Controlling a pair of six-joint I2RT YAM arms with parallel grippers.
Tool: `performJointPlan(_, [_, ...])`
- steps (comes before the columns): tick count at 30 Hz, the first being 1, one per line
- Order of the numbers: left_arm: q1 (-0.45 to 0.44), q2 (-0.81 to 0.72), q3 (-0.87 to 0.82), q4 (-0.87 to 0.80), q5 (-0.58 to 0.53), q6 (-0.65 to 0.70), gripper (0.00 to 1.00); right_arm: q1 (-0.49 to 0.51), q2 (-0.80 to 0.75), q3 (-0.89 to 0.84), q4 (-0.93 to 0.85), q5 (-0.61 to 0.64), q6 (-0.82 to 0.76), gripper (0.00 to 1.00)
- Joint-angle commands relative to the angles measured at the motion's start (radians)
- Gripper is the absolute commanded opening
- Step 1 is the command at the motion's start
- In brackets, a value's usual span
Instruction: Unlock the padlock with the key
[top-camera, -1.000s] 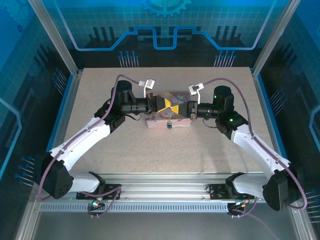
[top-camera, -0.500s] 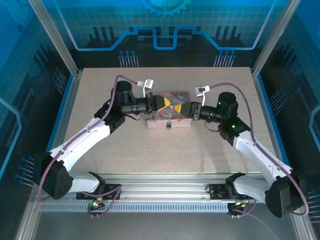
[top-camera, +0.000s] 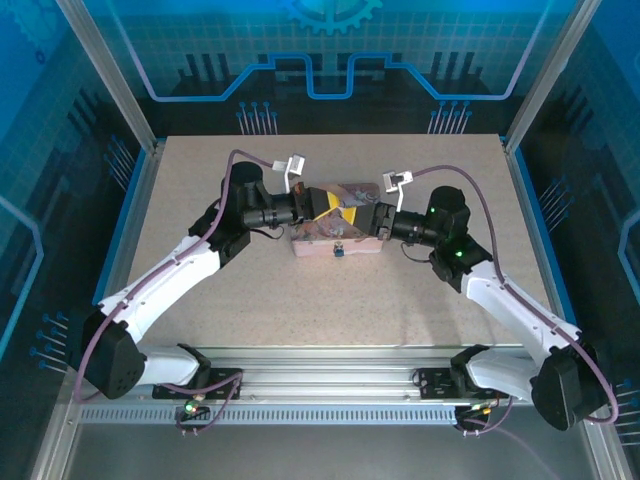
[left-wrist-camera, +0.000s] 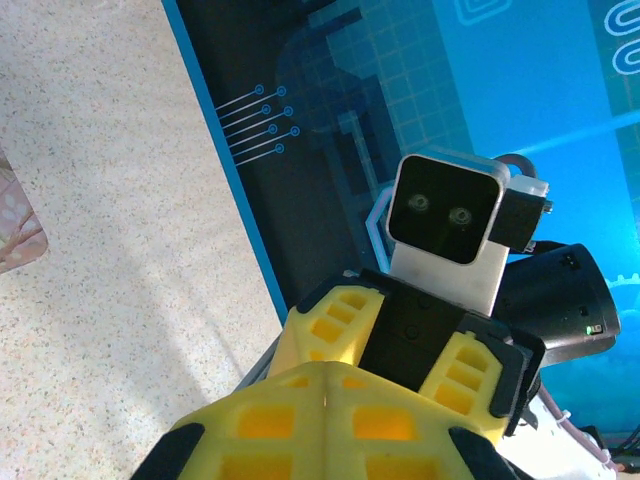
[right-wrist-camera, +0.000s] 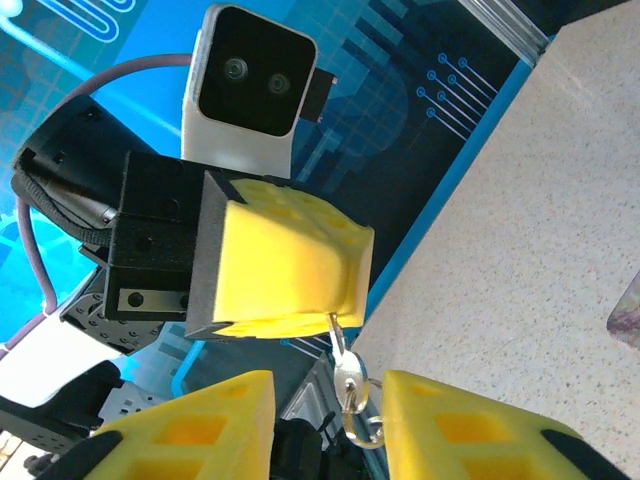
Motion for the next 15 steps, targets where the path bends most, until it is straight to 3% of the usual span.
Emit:
performJointPlan(1, [0.0, -0.029, -0.019, 0.035, -0.014, -0.007, 0.0, 0.015, 0.01, 0.03, 0.037, 0.003, -0.002, 0.31])
performJointPlan(4, [-0.001, -0.03, -0.017, 0.036, -0.014, -0.006, 0.0, 0.017, 0.016, 0.033, 0.038, 0.005, 0.0, 0.29])
performJointPlan(10, [-0.001, -0.029, -0.019, 0.039, -0.013, -0.006, 0.0, 0.019, 0.025, 0.035, 0.043, 0.003, -0.002, 0.13])
performJointPlan(13, [0.0, -0.031, -0.02, 0.038, -0.014, -0.005, 0.0, 0.018, 0.026, 0.032, 0.047, -0.001, -0.006, 0.01])
performJointPlan(15, [-0.001, -0.032, -0.02, 0.034, -0.014, -0.002, 0.0, 0.019, 0.025, 0.029, 0.039, 0.0, -0.015, 0.0])
